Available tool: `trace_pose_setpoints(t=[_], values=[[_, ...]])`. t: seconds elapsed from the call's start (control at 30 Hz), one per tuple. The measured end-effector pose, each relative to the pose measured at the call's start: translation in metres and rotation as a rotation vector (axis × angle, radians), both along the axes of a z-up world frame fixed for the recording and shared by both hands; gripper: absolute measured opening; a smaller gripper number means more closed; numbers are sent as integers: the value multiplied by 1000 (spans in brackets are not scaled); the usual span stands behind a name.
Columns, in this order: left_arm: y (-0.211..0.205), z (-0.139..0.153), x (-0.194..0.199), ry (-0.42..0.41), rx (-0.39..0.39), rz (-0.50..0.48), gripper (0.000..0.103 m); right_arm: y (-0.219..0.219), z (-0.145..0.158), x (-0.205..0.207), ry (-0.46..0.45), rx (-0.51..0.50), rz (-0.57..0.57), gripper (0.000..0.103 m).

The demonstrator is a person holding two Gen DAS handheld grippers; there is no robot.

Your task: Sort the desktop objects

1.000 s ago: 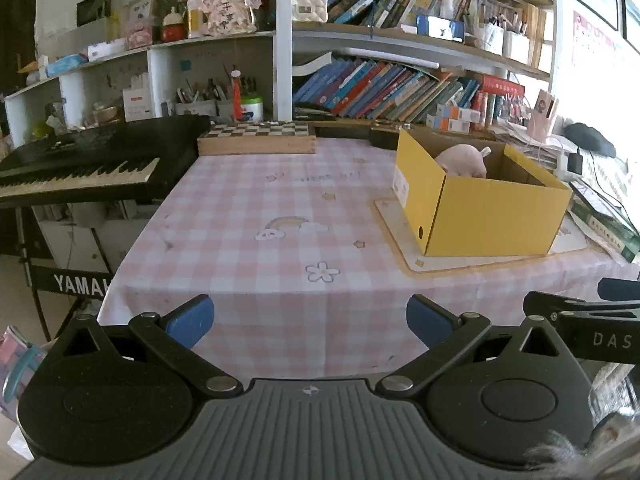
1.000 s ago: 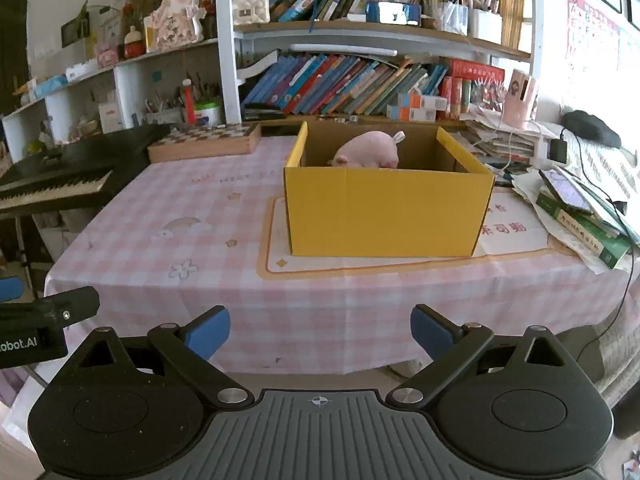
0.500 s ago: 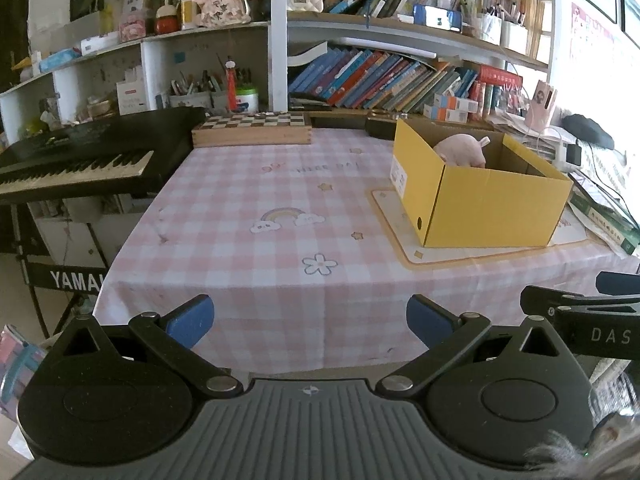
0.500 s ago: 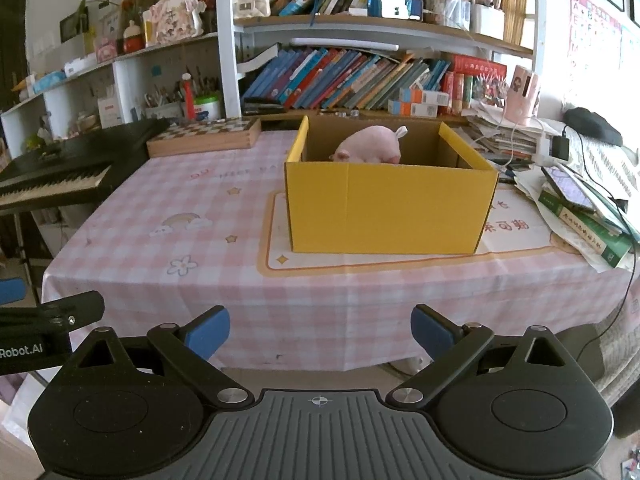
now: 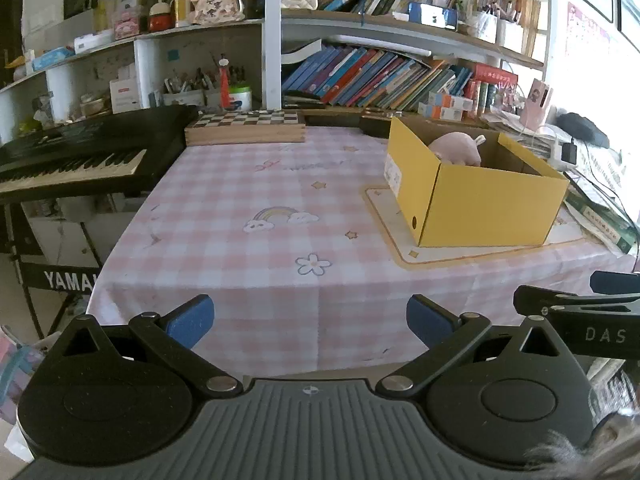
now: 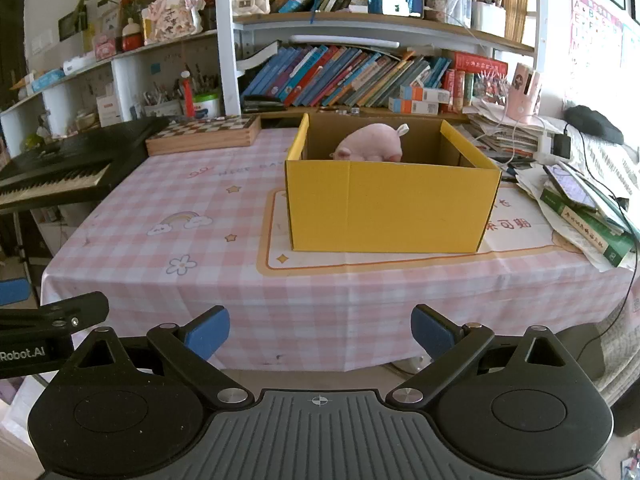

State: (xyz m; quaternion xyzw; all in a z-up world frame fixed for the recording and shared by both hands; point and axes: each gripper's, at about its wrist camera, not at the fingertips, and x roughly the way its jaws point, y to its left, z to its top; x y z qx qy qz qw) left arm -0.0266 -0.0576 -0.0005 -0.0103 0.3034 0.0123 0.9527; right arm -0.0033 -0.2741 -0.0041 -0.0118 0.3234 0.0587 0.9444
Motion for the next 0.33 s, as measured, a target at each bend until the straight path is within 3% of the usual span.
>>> trace_pose_setpoints(t=[0.33], values=[[0, 0, 1, 6, 2, 2, 103, 2, -3, 3, 8, 0, -2, 99]])
